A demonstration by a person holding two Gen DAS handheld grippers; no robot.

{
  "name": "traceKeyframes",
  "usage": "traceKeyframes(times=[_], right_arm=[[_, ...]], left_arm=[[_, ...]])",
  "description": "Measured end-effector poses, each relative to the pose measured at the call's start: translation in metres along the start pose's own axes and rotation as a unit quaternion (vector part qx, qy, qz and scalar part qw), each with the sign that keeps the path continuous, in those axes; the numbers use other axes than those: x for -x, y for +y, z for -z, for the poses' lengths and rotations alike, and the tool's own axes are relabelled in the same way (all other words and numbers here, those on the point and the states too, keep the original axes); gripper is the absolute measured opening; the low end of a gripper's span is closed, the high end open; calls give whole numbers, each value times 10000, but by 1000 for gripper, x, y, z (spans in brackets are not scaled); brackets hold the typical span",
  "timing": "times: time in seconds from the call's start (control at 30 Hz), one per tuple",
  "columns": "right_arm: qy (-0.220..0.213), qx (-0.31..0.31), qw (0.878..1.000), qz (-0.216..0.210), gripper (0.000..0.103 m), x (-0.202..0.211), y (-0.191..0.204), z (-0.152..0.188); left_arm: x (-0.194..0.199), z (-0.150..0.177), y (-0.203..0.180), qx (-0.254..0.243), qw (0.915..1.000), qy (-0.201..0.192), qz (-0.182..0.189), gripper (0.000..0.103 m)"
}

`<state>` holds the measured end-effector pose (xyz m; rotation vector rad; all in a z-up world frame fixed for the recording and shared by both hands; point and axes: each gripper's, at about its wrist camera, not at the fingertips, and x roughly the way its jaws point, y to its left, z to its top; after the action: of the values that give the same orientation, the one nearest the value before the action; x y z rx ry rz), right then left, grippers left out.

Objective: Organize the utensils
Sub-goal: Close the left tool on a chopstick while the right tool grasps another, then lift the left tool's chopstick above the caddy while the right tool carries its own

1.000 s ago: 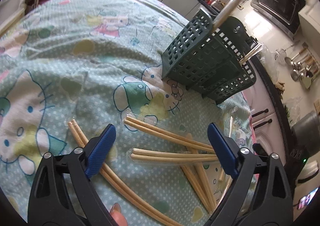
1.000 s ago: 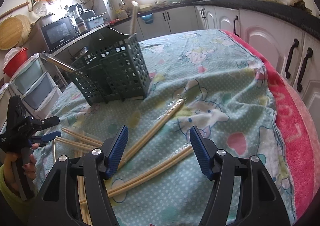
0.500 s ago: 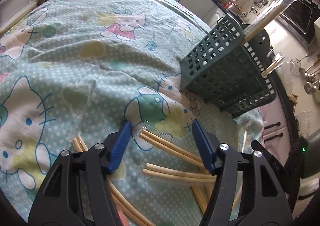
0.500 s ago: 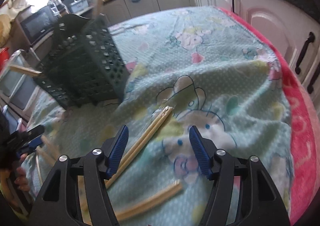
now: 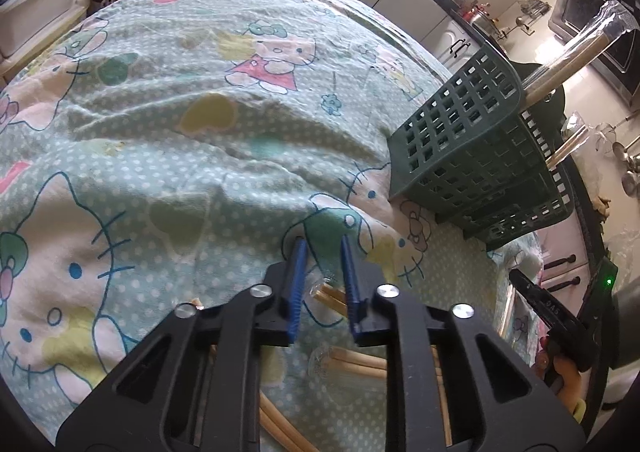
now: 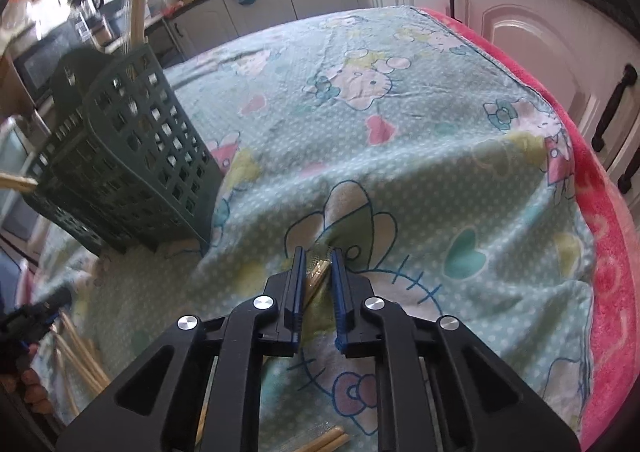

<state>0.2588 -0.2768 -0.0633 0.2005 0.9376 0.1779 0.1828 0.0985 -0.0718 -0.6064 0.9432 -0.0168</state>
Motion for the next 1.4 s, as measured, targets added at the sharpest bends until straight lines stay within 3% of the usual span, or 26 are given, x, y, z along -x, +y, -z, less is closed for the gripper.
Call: traceKeyframes(times=[0.23,0.53,0.57,0.6,0.63,0.83,0.93,1.0,1.07,1.23,1.4], right_arm=[[-362,-292,9984,-337,10,24,-9,-3],[-542,-276,9972,-439,9,38,-5,-5],[-555,-275,9971,-440,9,38,-5,-5],[-570,-276,9970,-441,9,40,-4,-5],[-589,-267,9969,-453,9,42,-2,-5],[-750,-256,9955,-514,8,53,2,-9],[-963,-182,9937,-541,7,67,5,-13],[-1066,-148,9927,-551,7,75,6,-15],[-1182,-93,9912,-591,7,85,9,-19],[-1403,11,9880,-639,6,105,14,-26],[-1591,136,9848,-681,5,121,20,-32]], left_arm=[[9,0,8,247,9983,65,518,2],[14,3,16,362,9945,197,960,2],[15,3,17,354,9940,215,1007,11],[16,3,18,368,9937,224,1036,33],[17,4,20,368,9937,232,1037,42],[16,8,15,145,9943,352,993,43],[13,12,9,14,9942,405,997,40],[10,13,5,-71,9945,425,951,26],[8,13,2,-139,9951,430,882,18],[9,12,-9,-320,9950,418,853,14],[26,3,-31,-604,9934,132,961,8]])
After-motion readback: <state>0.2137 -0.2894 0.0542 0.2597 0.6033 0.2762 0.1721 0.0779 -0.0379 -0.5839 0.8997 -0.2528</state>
